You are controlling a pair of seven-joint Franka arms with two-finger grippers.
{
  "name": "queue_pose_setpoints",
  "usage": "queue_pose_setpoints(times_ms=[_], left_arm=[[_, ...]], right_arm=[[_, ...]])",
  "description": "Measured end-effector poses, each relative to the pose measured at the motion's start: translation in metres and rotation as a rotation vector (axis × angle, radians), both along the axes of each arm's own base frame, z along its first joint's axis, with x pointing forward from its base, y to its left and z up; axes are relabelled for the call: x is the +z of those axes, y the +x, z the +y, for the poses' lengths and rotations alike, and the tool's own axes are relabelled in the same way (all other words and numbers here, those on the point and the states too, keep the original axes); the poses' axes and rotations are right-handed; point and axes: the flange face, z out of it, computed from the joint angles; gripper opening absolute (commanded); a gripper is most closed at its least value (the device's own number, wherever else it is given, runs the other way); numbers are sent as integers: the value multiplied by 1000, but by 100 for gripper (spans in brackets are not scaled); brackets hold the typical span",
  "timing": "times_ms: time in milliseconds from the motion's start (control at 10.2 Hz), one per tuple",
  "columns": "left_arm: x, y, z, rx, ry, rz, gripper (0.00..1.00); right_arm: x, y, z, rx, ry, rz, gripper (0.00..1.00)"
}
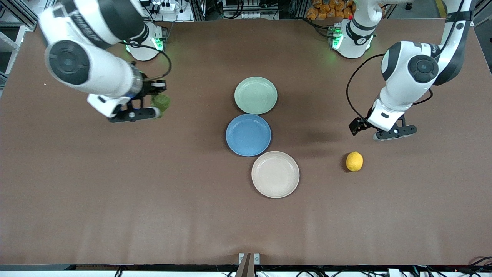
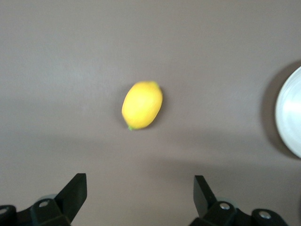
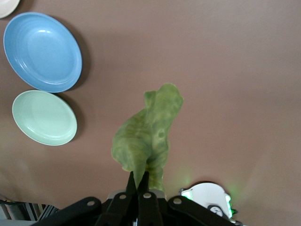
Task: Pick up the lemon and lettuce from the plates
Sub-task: 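Carry the lettuce leaf away from the plates with the right gripper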
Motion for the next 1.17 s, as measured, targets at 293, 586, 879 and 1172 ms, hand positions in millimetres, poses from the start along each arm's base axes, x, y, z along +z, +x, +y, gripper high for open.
queue_pose_setpoints(times_ms=[293, 586, 879, 1172], left_arm=[[45, 6, -4, -3, -9, -69, 100], [96, 10, -7, 1, 6, -31, 100], [140, 16, -11, 4, -1, -31, 100], [172, 18, -12, -7, -8, 1, 100]], right_arm=[[17, 19, -95, 3, 65, -31, 0], [22, 27, -158, -30, 88, -49, 0], [12, 28, -170, -22, 6, -28, 0], [-49, 46, -178, -19, -60, 70, 0]])
